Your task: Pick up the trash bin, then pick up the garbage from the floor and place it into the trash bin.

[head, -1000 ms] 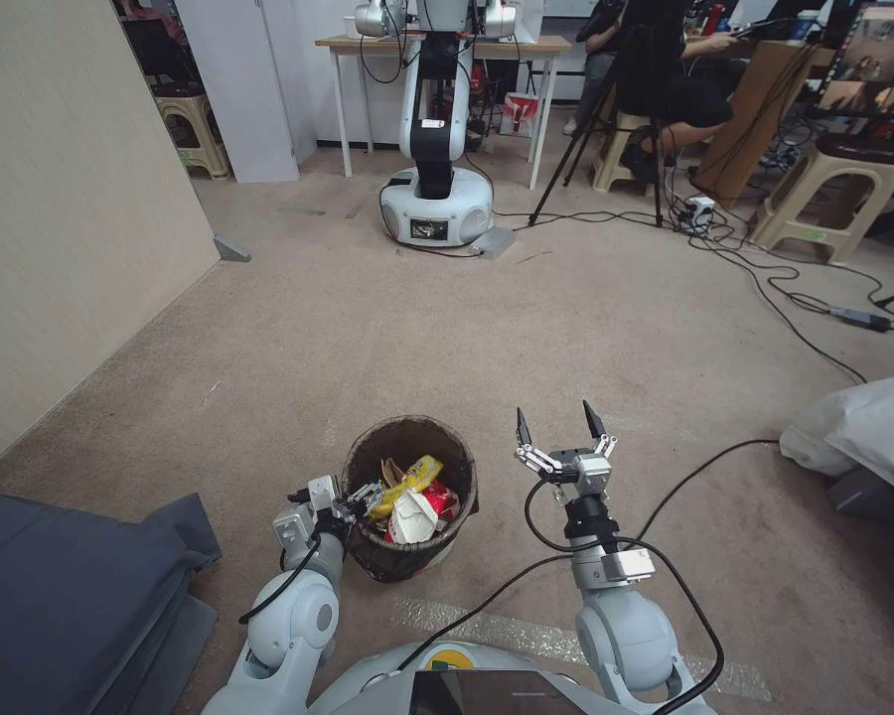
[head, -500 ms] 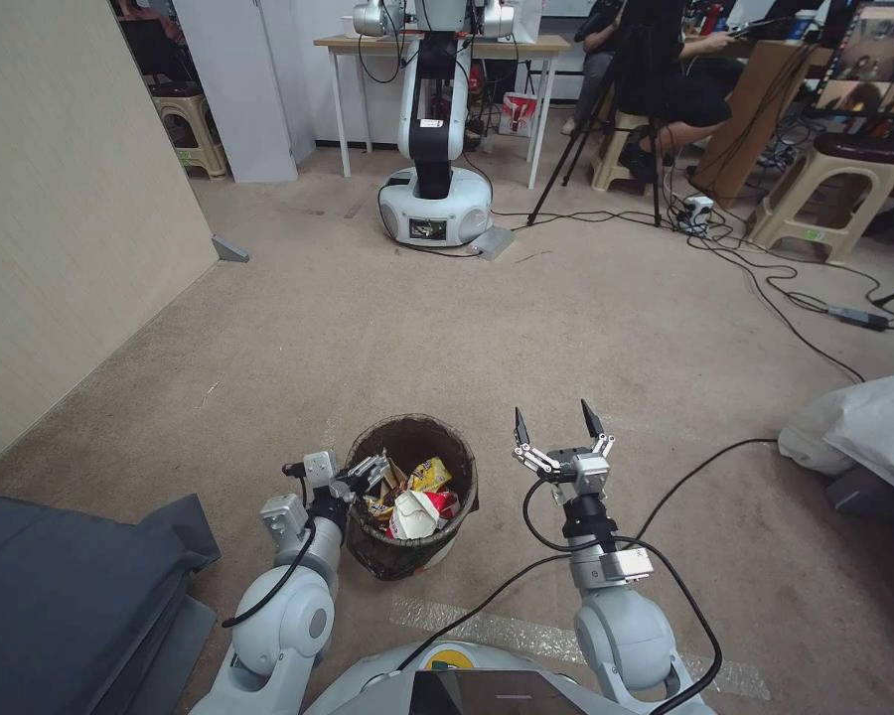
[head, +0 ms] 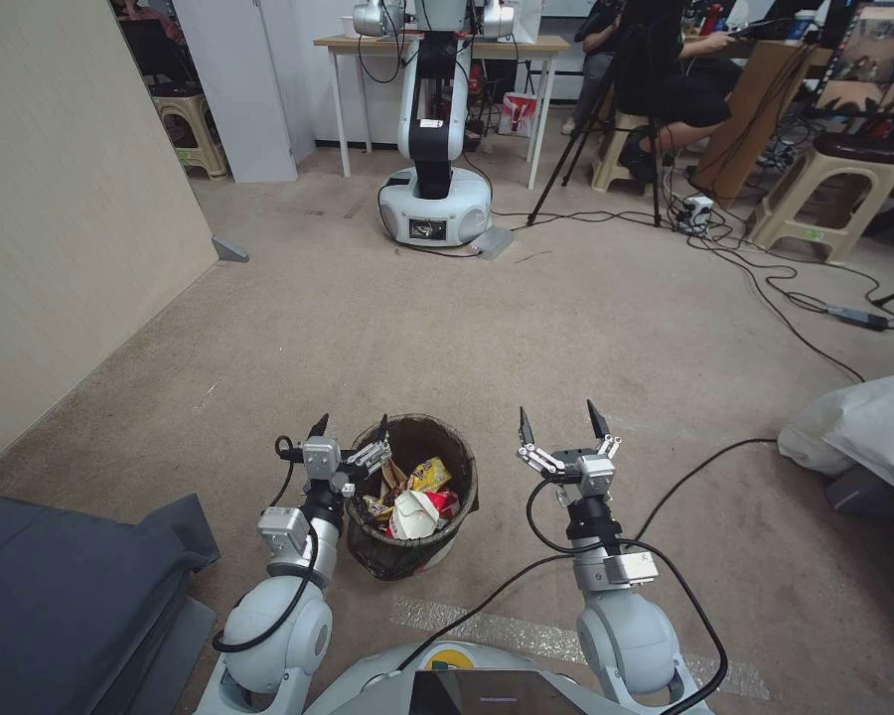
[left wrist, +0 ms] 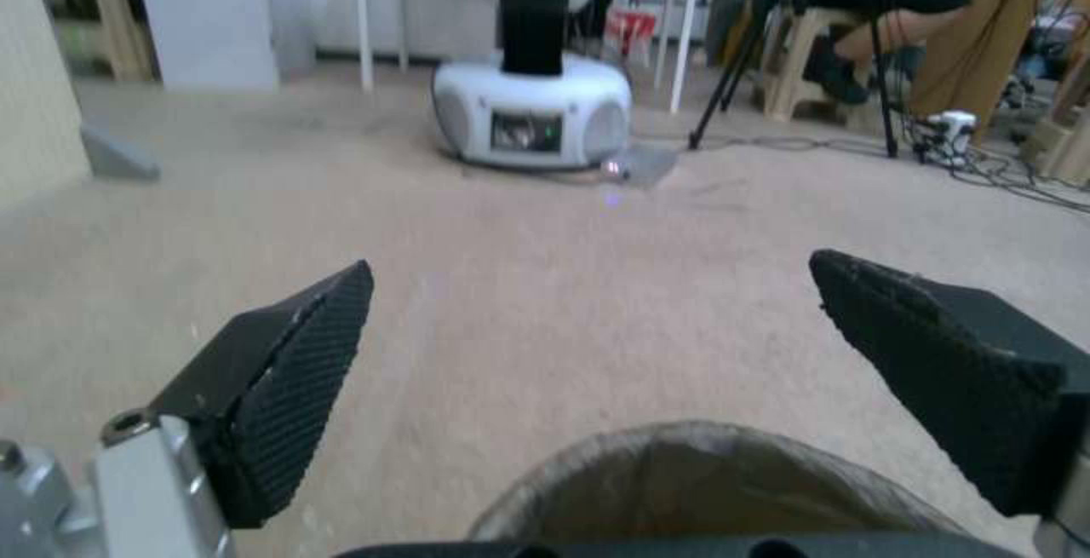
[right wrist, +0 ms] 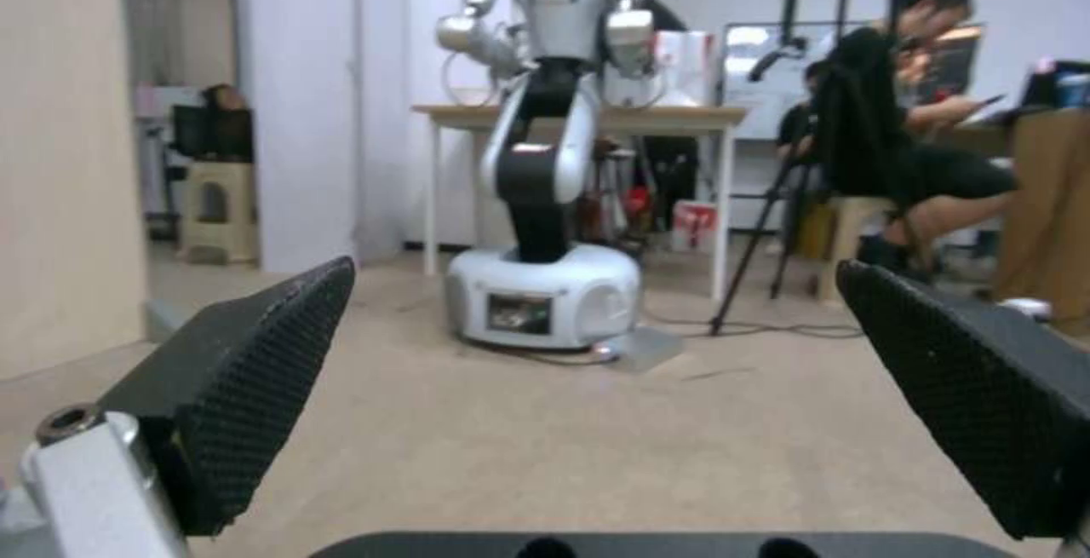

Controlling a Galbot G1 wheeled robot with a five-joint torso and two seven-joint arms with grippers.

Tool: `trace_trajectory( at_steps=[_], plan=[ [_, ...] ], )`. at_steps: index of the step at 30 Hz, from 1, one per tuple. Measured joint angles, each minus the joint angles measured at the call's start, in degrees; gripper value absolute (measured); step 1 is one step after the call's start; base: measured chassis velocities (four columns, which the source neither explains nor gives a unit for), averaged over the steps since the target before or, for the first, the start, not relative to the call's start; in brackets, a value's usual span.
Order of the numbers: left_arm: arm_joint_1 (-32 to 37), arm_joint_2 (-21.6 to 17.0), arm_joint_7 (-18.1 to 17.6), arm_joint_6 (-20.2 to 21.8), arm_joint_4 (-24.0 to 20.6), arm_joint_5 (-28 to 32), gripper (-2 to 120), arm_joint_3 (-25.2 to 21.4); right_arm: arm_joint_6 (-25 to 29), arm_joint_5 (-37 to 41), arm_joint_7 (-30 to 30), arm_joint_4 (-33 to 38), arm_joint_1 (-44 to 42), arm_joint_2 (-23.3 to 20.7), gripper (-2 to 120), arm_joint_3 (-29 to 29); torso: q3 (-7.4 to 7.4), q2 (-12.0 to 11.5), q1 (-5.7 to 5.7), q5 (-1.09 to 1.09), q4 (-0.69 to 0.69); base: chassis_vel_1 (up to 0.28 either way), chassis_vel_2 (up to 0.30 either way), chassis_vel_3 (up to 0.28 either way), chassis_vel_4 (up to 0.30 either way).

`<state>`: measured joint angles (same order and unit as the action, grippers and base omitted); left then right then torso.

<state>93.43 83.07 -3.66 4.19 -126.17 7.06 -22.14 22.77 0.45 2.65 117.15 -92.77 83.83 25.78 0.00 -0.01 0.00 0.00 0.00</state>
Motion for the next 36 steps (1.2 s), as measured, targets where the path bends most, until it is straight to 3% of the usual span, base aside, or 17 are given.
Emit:
trace_trajectory(
  at_steps=[5,7,16,19,36],
  plan=[
    [0.16,0.09,0.52,-2.48,0.78,-1.74,94,-0.31,0.34,-0.06,0.21,-0.05,-0.20,0.40,100,0.59,0.00,0.00,0.00,0.00,0.00,0.000,0.000,0.000,0.000],
    [0.43,0.18,1.39,-6.70,2.14,-4.58,97,-1.08,0.94,-0.06,0.68,-0.22,-0.72,0.88,100,1.38,0.00,0.00,0.00,0.00,0.00,0.000,0.000,0.000,0.000],
    [0.70,0.19,1.60,-8.94,3.06,-5.84,100,-1.27,1.61,-0.02,1.29,-0.43,-1.53,1.35,100,1.98,0.00,0.00,0.00,-0.01,-0.01,0.000,0.000,0.000,0.000],
    [0.82,0.63,0.17,-12.17,5.20,-7.80,100,-1.57,3.37,0.02,1.62,-1.06,-2.85,1.66,100,3.10,0.00,0.00,0.00,-0.01,0.00,0.000,0.000,0.000,0.000],
    [1.05,0.93,-1.07,-12.71,5.56,-7.84,100,-1.54,2.88,-0.75,0.95,-0.95,-2.87,1.72,100,3.74,0.00,0.00,0.00,0.00,0.00,0.000,0.000,0.000,0.000]
  ],
)
